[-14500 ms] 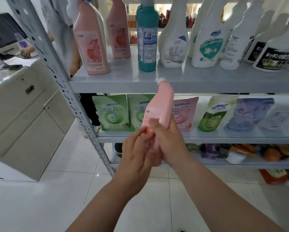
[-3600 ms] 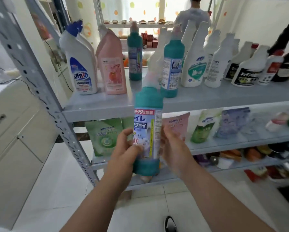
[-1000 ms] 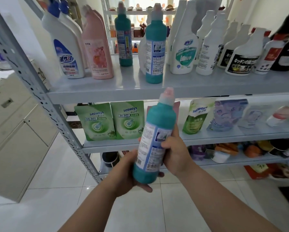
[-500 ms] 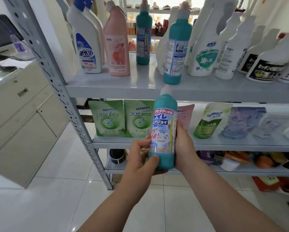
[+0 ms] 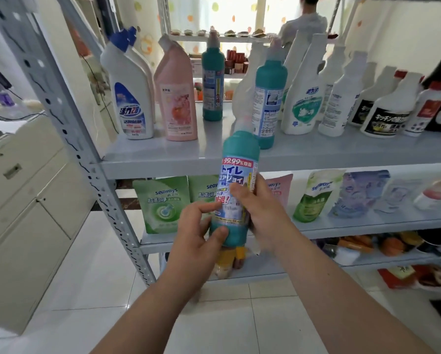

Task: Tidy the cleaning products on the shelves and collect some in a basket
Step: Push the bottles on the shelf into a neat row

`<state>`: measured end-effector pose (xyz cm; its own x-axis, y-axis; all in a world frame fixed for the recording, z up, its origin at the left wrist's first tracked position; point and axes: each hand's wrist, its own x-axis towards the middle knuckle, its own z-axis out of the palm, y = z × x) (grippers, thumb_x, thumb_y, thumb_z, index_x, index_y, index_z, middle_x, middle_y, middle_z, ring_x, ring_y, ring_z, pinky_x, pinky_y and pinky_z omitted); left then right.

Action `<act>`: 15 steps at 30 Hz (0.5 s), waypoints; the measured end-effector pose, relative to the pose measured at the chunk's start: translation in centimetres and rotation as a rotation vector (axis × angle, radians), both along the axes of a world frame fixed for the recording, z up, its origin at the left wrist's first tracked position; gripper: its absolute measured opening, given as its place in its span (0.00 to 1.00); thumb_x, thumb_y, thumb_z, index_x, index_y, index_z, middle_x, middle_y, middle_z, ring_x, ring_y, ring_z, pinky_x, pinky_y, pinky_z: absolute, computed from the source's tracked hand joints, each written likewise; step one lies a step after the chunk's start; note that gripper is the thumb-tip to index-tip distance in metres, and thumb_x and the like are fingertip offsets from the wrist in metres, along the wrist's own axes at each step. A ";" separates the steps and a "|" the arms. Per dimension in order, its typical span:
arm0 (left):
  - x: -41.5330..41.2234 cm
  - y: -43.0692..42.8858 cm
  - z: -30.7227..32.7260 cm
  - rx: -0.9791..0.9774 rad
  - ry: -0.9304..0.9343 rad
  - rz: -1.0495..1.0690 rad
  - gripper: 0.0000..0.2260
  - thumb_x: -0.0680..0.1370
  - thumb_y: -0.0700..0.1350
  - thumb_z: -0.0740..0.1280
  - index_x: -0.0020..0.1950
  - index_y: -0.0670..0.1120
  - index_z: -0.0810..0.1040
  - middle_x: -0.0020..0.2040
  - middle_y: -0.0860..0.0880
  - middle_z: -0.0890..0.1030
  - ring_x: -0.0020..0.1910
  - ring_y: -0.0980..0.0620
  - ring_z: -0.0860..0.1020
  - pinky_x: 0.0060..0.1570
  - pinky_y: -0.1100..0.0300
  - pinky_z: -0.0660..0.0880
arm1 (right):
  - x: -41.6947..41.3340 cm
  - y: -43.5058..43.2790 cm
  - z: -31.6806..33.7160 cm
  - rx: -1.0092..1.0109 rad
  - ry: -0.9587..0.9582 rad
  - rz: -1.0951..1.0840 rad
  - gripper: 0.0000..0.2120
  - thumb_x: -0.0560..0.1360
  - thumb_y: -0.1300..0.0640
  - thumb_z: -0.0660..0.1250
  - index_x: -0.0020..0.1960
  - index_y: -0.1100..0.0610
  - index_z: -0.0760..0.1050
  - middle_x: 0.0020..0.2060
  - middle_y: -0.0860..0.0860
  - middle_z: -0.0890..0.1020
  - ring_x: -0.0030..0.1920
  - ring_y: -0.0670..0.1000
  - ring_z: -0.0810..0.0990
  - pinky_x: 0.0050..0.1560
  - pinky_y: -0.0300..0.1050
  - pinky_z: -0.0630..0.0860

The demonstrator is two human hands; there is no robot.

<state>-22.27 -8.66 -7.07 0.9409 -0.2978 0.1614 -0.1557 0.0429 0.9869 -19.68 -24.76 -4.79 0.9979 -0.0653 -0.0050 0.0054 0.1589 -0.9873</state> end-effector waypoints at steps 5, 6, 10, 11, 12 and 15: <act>3.5 -1.1 3.3 0.142 -0.276 -0.083 0.15 0.83 0.38 0.63 0.59 0.59 0.72 0.65 0.44 0.75 0.65 0.51 0.79 0.54 0.54 0.83 | 1.8 -2.0 2.9 -0.021 -0.183 -0.087 0.19 0.68 0.44 0.74 0.58 0.33 0.78 0.56 0.46 0.86 0.57 0.52 0.86 0.57 0.56 0.83; 4.7 -1.6 4.1 0.180 -0.297 -0.078 0.12 0.82 0.44 0.63 0.57 0.62 0.72 0.64 0.48 0.76 0.63 0.54 0.80 0.52 0.59 0.83 | 2.2 -2.7 3.4 -0.021 -0.219 -0.104 0.19 0.68 0.45 0.74 0.58 0.34 0.78 0.56 0.47 0.86 0.56 0.52 0.87 0.54 0.53 0.84; 11.3 -4.5 6.7 0.305 -0.359 0.091 0.15 0.80 0.50 0.66 0.64 0.63 0.68 0.61 0.57 0.75 0.59 0.64 0.78 0.49 0.73 0.77 | 4.6 -5.8 5.1 -0.069 -0.332 -0.177 0.21 0.66 0.46 0.73 0.58 0.34 0.77 0.55 0.48 0.86 0.56 0.53 0.86 0.54 0.53 0.84; 13.3 -5.4 7.0 0.327 -0.370 0.143 0.18 0.80 0.47 0.67 0.68 0.59 0.68 0.64 0.54 0.75 0.60 0.62 0.77 0.54 0.69 0.77 | 5.3 -6.7 5.4 -0.068 -0.354 -0.180 0.21 0.66 0.46 0.73 0.58 0.34 0.78 0.55 0.48 0.86 0.56 0.53 0.86 0.55 0.54 0.83; 15.3 -6.5 7.4 0.350 -0.365 0.192 0.22 0.80 0.45 0.68 0.72 0.55 0.67 0.67 0.52 0.74 0.62 0.59 0.76 0.60 0.62 0.77 | 6.0 -7.6 5.6 -0.058 -0.371 -0.176 0.21 0.66 0.47 0.73 0.58 0.35 0.78 0.55 0.49 0.86 0.55 0.54 0.86 0.55 0.54 0.83; 21.4 -9.6 8.8 0.418 -0.264 0.318 0.33 0.77 0.45 0.71 0.79 0.49 0.61 0.73 0.46 0.71 0.69 0.47 0.73 0.69 0.44 0.73 | 8.1 -10.5 5.9 -0.037 -0.396 -0.172 0.20 0.66 0.50 0.71 0.57 0.39 0.79 0.52 0.51 0.86 0.52 0.55 0.87 0.50 0.51 0.83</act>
